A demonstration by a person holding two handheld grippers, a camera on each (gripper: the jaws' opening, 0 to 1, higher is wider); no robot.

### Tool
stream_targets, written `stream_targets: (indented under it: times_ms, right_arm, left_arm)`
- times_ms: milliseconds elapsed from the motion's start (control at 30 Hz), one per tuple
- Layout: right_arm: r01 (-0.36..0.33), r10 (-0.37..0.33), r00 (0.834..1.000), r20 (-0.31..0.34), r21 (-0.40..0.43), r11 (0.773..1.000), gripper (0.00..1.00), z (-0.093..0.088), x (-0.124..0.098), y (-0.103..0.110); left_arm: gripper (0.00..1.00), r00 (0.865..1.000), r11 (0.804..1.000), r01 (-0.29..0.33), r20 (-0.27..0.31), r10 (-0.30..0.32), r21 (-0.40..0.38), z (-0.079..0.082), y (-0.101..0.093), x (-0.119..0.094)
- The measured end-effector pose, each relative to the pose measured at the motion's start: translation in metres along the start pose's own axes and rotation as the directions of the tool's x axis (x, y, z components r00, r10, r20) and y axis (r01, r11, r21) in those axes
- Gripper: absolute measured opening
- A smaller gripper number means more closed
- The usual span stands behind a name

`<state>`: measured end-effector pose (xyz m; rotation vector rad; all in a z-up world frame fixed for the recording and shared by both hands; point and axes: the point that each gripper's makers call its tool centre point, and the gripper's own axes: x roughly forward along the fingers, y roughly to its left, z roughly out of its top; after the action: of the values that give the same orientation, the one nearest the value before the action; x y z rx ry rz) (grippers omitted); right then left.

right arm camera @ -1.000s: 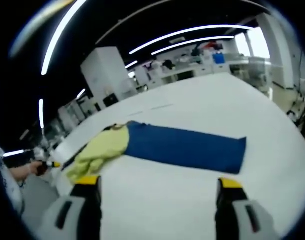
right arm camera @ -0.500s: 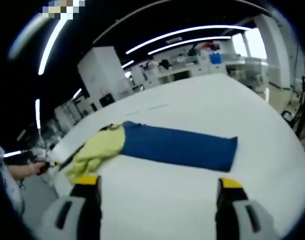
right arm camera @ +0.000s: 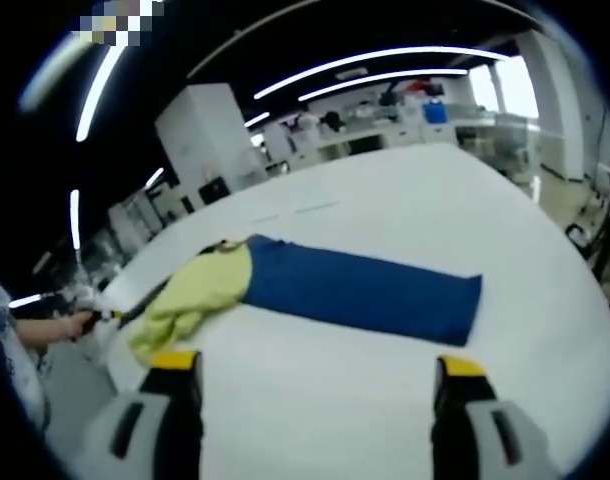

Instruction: Fold the garment on the visible template until the final outline fits inside the template.

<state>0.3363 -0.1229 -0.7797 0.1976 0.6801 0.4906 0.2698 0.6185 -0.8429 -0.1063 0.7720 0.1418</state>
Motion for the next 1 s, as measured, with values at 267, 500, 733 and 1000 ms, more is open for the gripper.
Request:
stream_targets:
  times_ms: [267,500,733,1000]
  right_arm:
    - [0.013,-0.013,1.000,-0.017,-0.010,1.000,0.97,0.002,0.006,0.002]
    - [0.019,-0.019,0.999,-0.046,-0.001,1.000,0.97,-0.008,0.012,0.002]
    - [0.037,-0.036,0.998,-0.041,0.006,0.999,0.98,-0.010,0.009,0.003]
    - [0.048,-0.048,0.998,-0.052,0.013,0.999,0.98,-0.014,0.003,0.000]
  left_arm:
    - [0.00,1.000,0.998,-0.027,-0.001,0.027,0.050,0.035,0.025,0.021]
    - [0.00,0.998,0.987,-0.034,-0.049,0.043,0.158,0.052,0.041,0.047]
    - [0.00,0.997,0.973,-0.046,-0.045,0.058,0.225,0.059,0.042,0.059]
    - [0.00,0.997,0.975,-0.076,0.012,0.075,0.209,0.065,0.048,0.060]
